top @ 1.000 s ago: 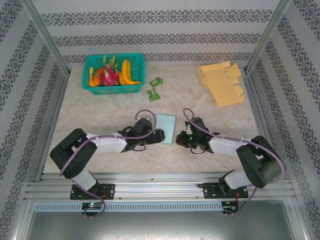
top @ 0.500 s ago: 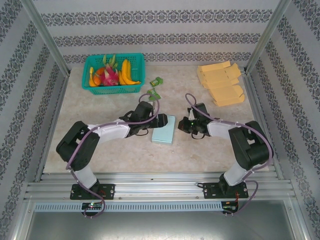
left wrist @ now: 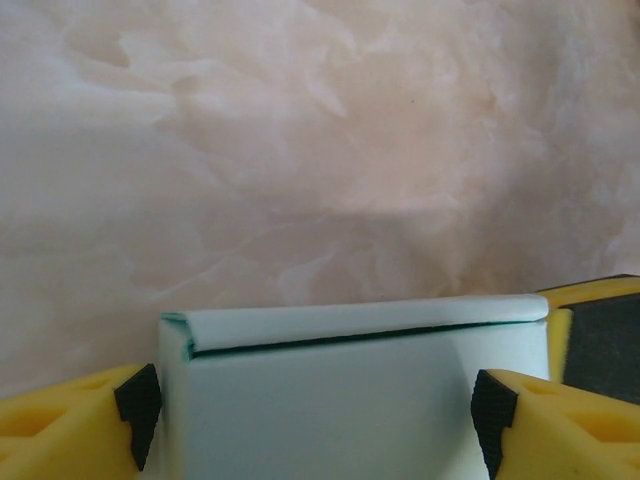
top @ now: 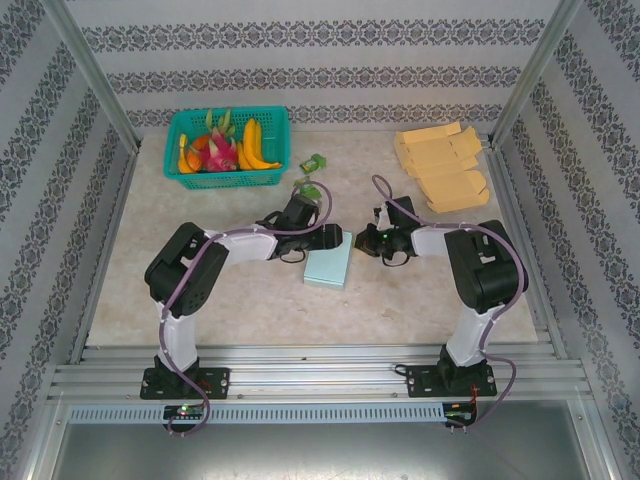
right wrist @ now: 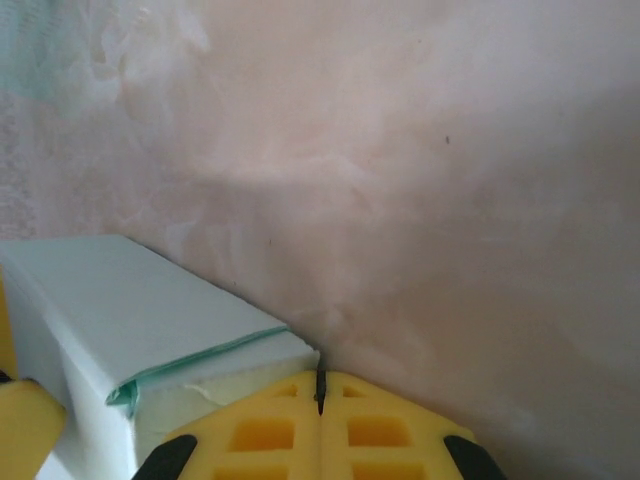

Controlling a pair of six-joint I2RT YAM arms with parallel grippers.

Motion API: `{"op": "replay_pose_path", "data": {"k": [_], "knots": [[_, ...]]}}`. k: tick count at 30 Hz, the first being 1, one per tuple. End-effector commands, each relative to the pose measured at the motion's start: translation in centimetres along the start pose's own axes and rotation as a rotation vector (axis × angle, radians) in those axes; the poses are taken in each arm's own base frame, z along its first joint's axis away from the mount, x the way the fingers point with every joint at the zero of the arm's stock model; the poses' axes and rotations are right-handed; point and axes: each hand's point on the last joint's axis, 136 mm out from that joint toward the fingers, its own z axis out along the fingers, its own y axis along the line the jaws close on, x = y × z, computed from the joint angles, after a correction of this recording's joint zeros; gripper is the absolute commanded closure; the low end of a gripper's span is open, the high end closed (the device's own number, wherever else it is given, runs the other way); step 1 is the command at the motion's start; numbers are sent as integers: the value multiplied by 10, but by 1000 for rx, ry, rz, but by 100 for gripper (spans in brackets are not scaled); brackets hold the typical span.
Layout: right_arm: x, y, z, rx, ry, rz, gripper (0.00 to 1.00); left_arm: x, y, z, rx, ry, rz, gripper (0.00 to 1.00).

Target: Fold the paper box

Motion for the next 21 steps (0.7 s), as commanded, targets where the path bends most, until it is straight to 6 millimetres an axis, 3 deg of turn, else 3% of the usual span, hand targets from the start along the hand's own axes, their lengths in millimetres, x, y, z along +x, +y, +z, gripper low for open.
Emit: {"op": "replay_pose_path", "data": {"k": [1, 5, 10, 15, 18, 21], "knots": [[0, -14, 12, 24, 23, 16, 100, 0, -8, 7, 58, 27, -16, 17], [1, -12, 17, -8, 36, 12, 100, 6, -30, 14, 168, 59, -36, 18], [3, 7, 18, -108, 48, -29, 100, 21, -81, 25, 343, 114, -7, 19], [4, 19, 18, -159, 54, -74, 100, 37, -123, 23, 443, 153, 75, 20], [2, 21, 18, -172, 38, -78, 100, 42, -132, 21, 448, 163, 104, 20], [-1, 23, 14, -173, 12, -75, 100, 42, -126, 23, 409, 166, 92, 20]]}}
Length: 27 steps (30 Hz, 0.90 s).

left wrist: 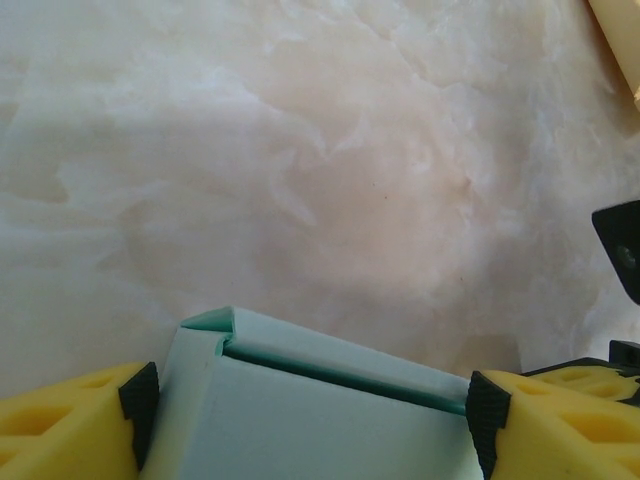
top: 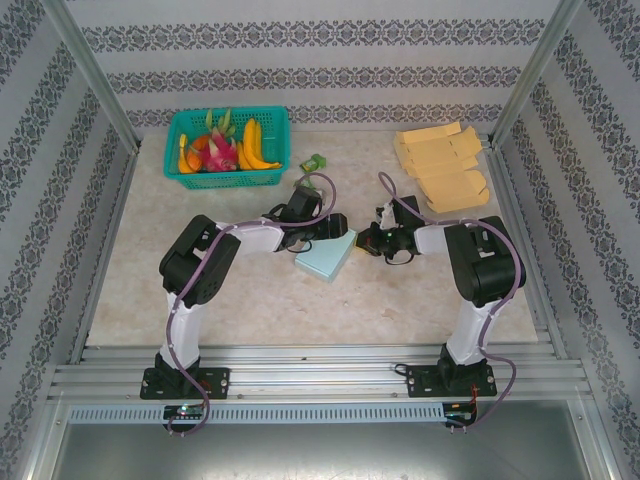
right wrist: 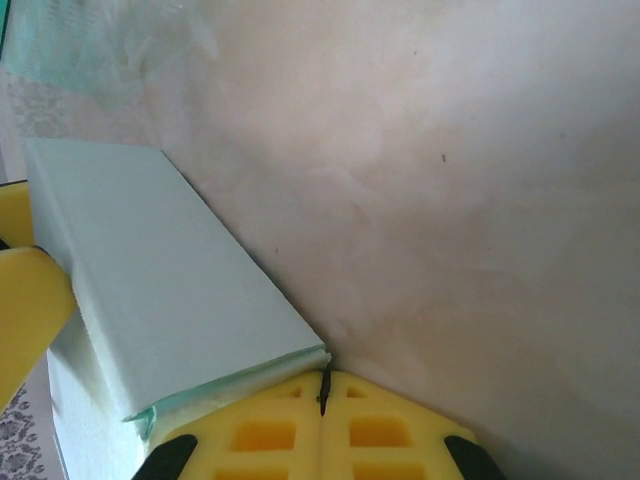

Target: Fold the paper box

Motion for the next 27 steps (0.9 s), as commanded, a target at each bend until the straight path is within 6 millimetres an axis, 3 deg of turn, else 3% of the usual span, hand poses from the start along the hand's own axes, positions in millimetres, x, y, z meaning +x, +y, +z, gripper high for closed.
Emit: {"op": "replay_pose_path", "data": {"k": [1, 7, 11, 15, 19, 23, 27], "knots": [[-1, 18, 13, -67, -32, -103, 100, 66, -103, 5, 295, 203, 92, 20], [2, 6, -20, 63, -151, -96, 100, 18, -32, -3, 45, 102, 17, 19], [7, -1, -48, 166, -223, -119, 90, -15, 14, -24, -133, 28, 24, 16], [8, 4, -69, 222, -260, -164, 76, -26, 26, -54, -211, -25, 19, 16], [-1, 23, -82, 258, -307, -281, 59, -9, 23, -88, -213, -66, -65, 15], [-14, 55, -75, 184, -269, -391, 57, 22, 14, -123, -243, -114, -94, 13], [-27, 71, -58, 161, -207, -470, 56, 65, 8, -132, -206, -108, -142, 13]]}}
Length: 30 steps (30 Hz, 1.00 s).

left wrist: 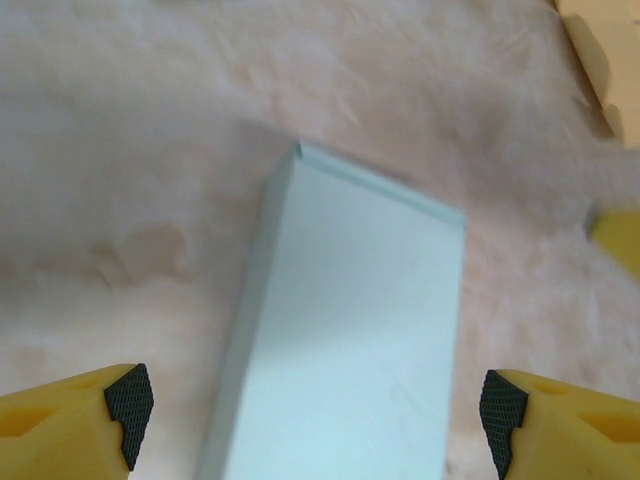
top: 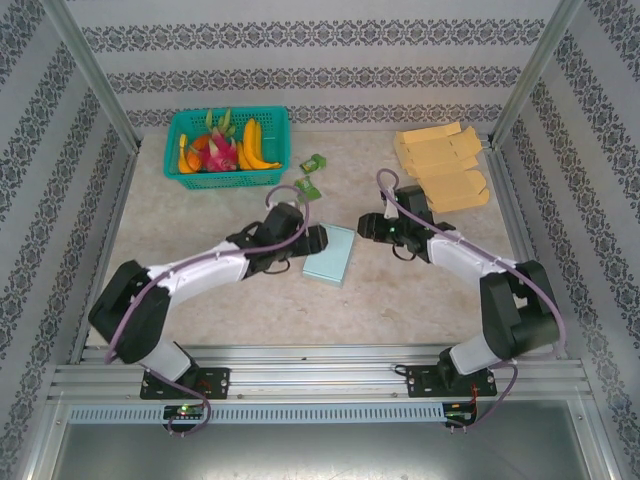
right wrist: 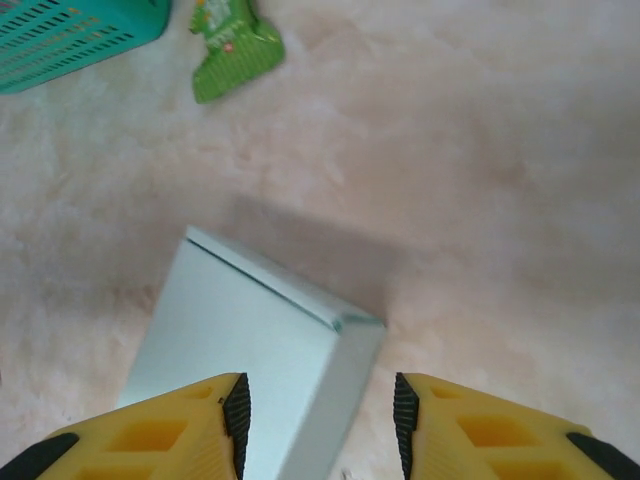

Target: Fold the paper box

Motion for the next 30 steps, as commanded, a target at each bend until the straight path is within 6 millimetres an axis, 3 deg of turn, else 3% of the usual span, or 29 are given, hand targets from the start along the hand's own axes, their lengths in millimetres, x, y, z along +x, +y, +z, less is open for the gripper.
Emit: {"op": "replay_pose_path", "data": {"k": [1, 5, 11, 19, 30], "knots": [[-7, 14, 16, -45, 55, -105, 56, 34, 13, -1, -29, 5, -92, 13], [-12, 17, 38, -60, 105, -125, 52, 62, 15, 8, 24, 21, -162, 15], [-7, 16, 58, -62, 158, -134, 53, 72, -4, 25, 93, 34, -181, 16], [14, 3, 75, -40, 211, -108, 55, 66, -22, 43, 122, 28, -220, 17], [49, -25, 60, 6, 199, 36, 61, 27, -19, 49, 80, -66, -269, 17]]}}
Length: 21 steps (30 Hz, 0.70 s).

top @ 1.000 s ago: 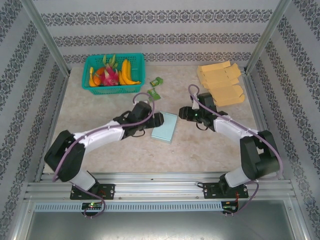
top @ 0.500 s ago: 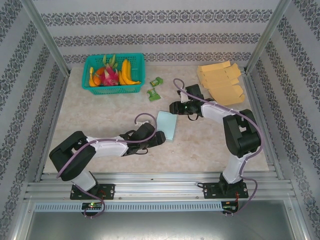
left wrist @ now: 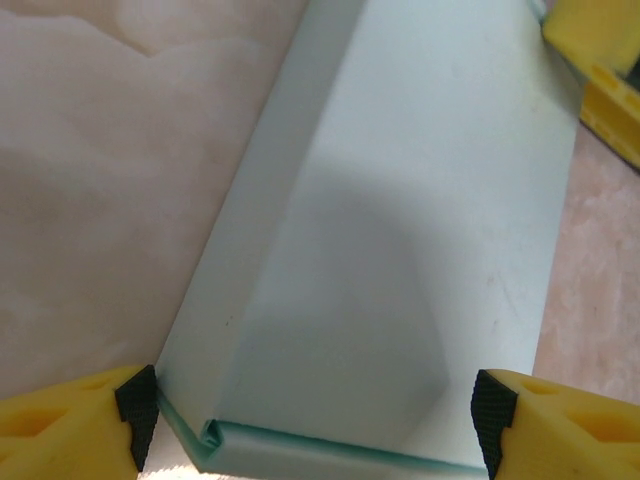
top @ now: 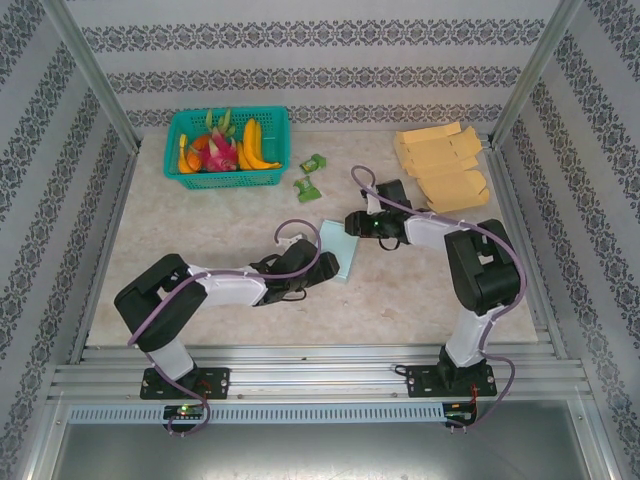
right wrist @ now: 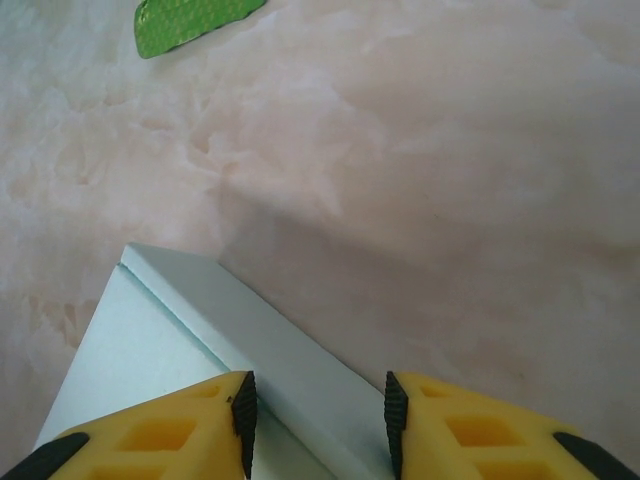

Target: Fold the paper box

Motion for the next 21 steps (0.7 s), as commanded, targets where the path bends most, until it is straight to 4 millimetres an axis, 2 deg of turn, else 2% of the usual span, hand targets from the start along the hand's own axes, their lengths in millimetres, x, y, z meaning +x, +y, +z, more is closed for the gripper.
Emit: {"op": "replay_pose_path", "data": {"k": [1, 5, 13, 18, 21], "knots": [[39, -10, -3, 18, 75, 101, 61, -37, -30, 1, 65, -90, -40, 17], [50, -12, -11, -8, 53, 169, 61, -60, -26, 6, 38, -112, -60, 17], [71, 16, -8, -103, 72, 168, 61, -93, -19, 11, 15, -132, -87, 17], [69, 53, 0, -142, 52, 121, 61, -124, 9, 9, -39, -149, -109, 17], [60, 78, 4, -154, 13, 89, 60, -145, 29, 6, -80, -161, -109, 17]]}}
